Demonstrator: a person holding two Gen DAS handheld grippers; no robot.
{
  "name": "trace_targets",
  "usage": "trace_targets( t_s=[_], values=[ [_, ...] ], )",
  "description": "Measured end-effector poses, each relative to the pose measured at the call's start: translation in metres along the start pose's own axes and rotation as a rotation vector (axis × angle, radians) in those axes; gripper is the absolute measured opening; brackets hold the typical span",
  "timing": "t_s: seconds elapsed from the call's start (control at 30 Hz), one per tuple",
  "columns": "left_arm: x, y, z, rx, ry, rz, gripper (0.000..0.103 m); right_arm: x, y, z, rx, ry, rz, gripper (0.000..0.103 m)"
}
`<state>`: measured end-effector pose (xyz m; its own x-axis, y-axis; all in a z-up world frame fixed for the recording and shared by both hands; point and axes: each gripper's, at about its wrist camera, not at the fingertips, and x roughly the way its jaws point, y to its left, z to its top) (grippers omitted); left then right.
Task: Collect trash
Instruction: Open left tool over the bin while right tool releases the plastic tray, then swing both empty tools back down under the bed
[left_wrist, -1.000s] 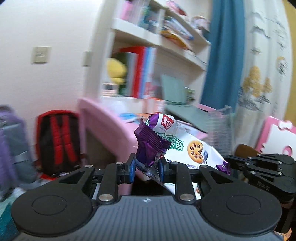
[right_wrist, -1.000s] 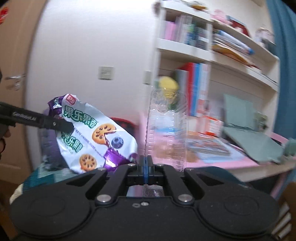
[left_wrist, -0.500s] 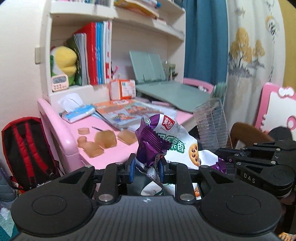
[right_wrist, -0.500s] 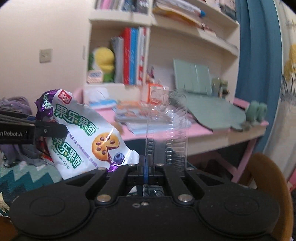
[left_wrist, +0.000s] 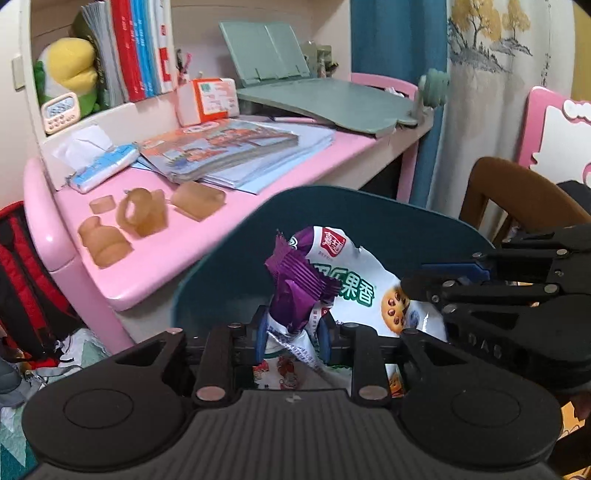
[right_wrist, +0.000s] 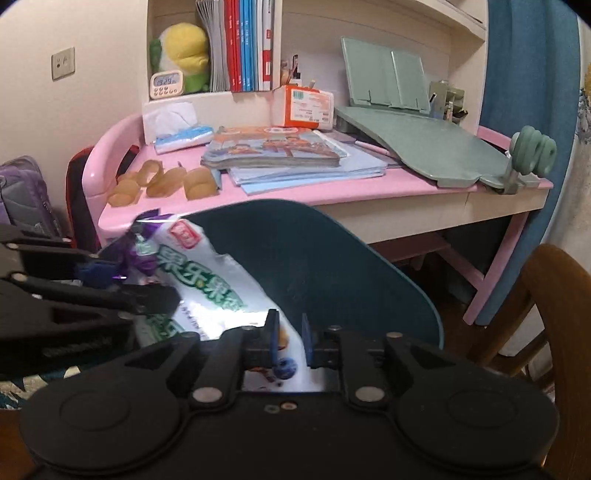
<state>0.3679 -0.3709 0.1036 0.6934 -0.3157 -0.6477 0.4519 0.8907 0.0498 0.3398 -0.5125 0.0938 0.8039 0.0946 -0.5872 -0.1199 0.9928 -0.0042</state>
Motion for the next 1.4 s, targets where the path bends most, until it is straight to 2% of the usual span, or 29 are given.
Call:
trace_targets(
  t_s=[0.07, 0.13, 0.17, 0.2, 0.27, 0.3, 0.5, 0.8, 1.07, 1.4],
  values=[
    [0.003, -0.002, 0.000, -0.003, 0.024, -0.020, 0.028, 0.001, 0.000, 0.001, -0.001, 0.006, -0.012, 0.018],
    [0.004, -0.004, 0.000, -0.004, 0.035, -0.027, 0.035, 0.000, 0.001, 0.001, 0.001, 0.013, -0.018, 0.020],
    [0.003, -0.005, 0.000, -0.005, 0.036, -0.014, 0.042, -0.001, 0.002, 0.001, 0.001, 0.014, -0.023, 0.026],
    [0.001, -0.005, -0.001, -0.009, 0.031, 0.002, 0.054, -0.002, 0.003, 0.001, 0.002, 0.013, -0.037, 0.026],
    [-0.003, -0.003, -0.001, -0.020, 0.019, 0.009, 0.065, -0.006, 0.003, 0.001, 0.001, 0.012, -0.068, 0.028],
    [-0.007, -0.001, -0.002, -0.030, 0.011, 0.004, 0.066, -0.009, 0.002, 0.002, 0.008, 0.009, -0.072, 0.031],
    [-0.040, 0.011, -0.004, -0.066, -0.022, -0.039, 0.067, -0.040, 0.008, 0.005, 0.014, -0.031, -0.034, 0.034],
    [-0.110, 0.035, -0.023, -0.092, -0.080, -0.032, 0.067, -0.097, 0.049, 0.009, -0.022, -0.116, 0.053, 0.039],
    [-0.176, 0.075, -0.060, -0.120, -0.102, 0.039, 0.068, -0.136, 0.109, 0.009, -0.076, -0.168, 0.188, 0.045],
    [-0.244, 0.148, -0.133, -0.199, -0.096, 0.151, 0.075, -0.141, 0.206, -0.002, -0.144, -0.154, 0.427, 0.047]
  ],
)
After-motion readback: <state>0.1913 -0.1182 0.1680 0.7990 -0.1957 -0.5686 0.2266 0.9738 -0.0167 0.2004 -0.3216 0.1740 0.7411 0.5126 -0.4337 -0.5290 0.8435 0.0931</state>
